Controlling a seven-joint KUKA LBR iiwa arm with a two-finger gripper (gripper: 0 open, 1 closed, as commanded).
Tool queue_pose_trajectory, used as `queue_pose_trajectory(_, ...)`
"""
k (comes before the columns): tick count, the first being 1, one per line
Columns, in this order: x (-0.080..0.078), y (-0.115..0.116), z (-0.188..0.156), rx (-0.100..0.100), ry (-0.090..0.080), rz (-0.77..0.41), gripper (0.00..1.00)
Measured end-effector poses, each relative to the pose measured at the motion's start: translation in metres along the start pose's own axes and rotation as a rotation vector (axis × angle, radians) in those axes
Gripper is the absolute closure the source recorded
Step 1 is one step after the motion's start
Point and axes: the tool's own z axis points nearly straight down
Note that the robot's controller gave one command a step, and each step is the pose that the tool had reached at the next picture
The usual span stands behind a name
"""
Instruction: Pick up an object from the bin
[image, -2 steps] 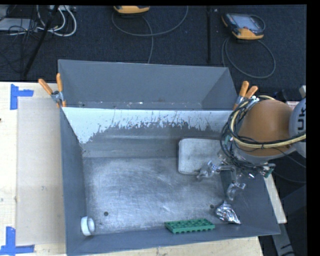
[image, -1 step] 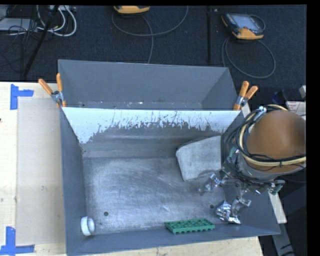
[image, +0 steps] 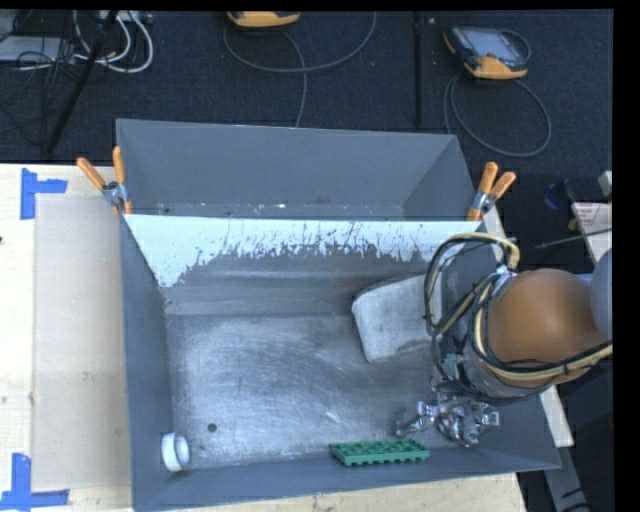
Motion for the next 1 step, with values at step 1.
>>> queue_pose_trajectory(1, 0.0048, -0.0027, -0.001, 0.009, 0.007, -0.001, 1.0)
